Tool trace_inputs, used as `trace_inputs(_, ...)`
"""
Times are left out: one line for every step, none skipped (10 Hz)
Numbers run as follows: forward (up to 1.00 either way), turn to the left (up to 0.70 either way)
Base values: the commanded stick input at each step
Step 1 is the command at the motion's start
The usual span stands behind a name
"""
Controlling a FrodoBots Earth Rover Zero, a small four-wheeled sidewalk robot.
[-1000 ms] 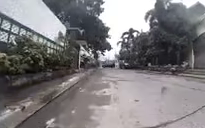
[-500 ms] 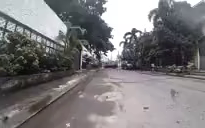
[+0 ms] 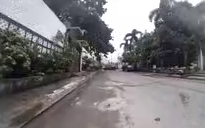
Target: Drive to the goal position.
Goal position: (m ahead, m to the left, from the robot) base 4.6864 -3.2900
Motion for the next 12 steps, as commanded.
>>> trace_inputs(0.7, -0.02)
trace_inputs(0.7, -0.13)
trace_inputs(0.7, -0.35)
trace_inputs(0.7, -0.35)
trace_inputs(0.7, -0.26)
trace_inputs(0.7, 0.0)
trace_inputs(0.7, 0.0)
trace_inputs(0.7, 0.0)
trace_inputs(0.7, -0.15)
trace_inputs(0.7, -0.29)
trace_inputs(0.7, -0.3)
trace_inputs(0.7, -0.22)
